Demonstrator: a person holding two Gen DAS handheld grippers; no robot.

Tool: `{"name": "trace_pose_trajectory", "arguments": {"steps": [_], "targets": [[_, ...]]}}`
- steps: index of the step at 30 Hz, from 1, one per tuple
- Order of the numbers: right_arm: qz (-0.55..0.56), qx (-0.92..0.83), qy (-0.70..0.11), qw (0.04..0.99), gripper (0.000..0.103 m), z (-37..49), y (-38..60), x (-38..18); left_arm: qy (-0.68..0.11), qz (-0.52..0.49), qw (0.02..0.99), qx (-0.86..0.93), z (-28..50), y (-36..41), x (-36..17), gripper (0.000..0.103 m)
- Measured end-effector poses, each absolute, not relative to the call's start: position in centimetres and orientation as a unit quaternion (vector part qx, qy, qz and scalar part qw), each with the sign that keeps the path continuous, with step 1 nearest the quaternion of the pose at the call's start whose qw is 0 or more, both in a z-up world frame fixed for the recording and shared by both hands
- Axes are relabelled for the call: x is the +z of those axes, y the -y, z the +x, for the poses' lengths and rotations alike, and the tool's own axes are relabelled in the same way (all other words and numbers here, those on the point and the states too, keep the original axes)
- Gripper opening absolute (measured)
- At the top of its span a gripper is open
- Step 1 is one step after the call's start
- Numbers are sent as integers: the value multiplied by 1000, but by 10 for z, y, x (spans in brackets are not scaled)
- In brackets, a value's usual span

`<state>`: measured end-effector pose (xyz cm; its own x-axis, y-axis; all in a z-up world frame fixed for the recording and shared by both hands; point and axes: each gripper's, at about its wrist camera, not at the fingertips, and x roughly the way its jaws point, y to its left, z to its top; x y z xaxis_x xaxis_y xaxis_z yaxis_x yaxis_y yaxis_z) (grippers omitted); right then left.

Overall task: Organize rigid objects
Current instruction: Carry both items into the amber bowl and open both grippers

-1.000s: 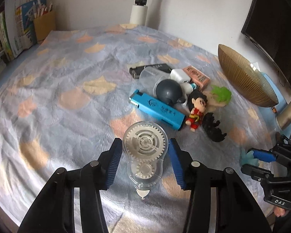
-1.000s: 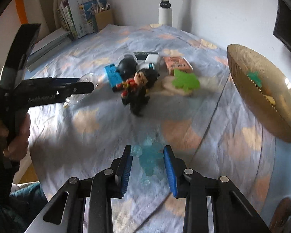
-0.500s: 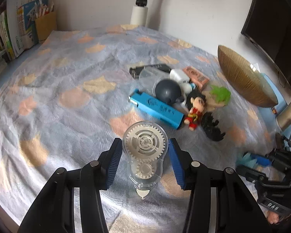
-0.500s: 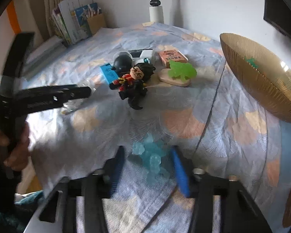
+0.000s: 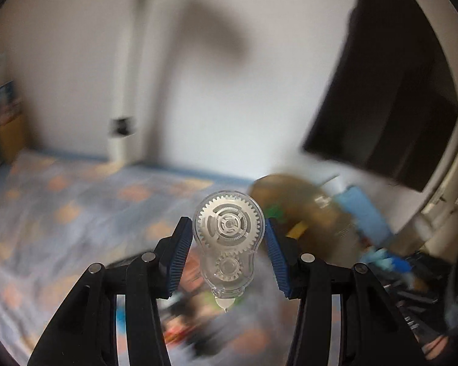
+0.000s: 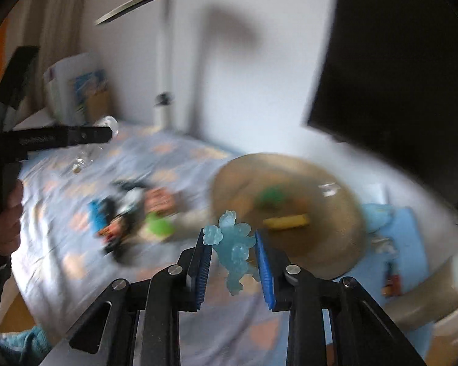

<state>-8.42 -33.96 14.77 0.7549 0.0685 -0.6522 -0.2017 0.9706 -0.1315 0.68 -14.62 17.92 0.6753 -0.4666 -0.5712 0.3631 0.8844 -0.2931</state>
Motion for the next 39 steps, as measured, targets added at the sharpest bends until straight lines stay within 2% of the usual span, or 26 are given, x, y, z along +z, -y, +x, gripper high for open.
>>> {"name": "trace_pose_trajectory", "arguments": {"steps": [6, 11, 16, 17, 18, 20, 22, 28, 31, 33, 35, 36, 39], "targets": [[-53, 29, -372, 926, 28, -52, 386, 137, -392, -74, 876, -270, 46, 226, 151, 46], [-58, 35, -401, 914, 28, -42, 390, 113, -424, -58, 863, -268, 49, 250, 116, 46], [-68, 40, -412, 908, 28, -40, 386, 100, -427, -52, 858, -280, 46, 258, 110, 47], [-68, 37, -412, 908, 28, -39, 386, 100, -421, -56, 860, -283, 45, 256, 113, 55], [-67, 33, -410, 909, 29, -40, 386, 101, -416, -60, 863, -281, 44, 253, 117, 66], [-59, 20, -404, 913, 46, -42, 391, 108, -394, -73, 875, -272, 39, 236, 132, 74], [-49, 13, -383, 922, 55, -50, 396, 121, -372, -81, 885, -269, 31, 213, 147, 74], [-49, 32, -345, 937, 56, -82, 381, 156, -317, -87, 925, -190, -15, 122, 169, 78], [-66, 60, -334, 938, 62, -97, 347, 160, -307, -80, 938, -138, -39, 81, 162, 78], [-70, 88, -333, 936, 65, -106, 318, 154, -308, -72, 943, -100, -52, 57, 149, 79], [-71, 108, -339, 932, 77, -111, 294, 138, -311, -58, 946, -63, -62, 38, 130, 84], [-71, 113, -342, 930, 80, -113, 281, 125, -315, -49, 947, -46, -64, 32, 120, 85], [-59, 135, -368, 918, 81, -112, 254, 82, -338, -27, 941, -9, -63, 17, 87, 85]]}}
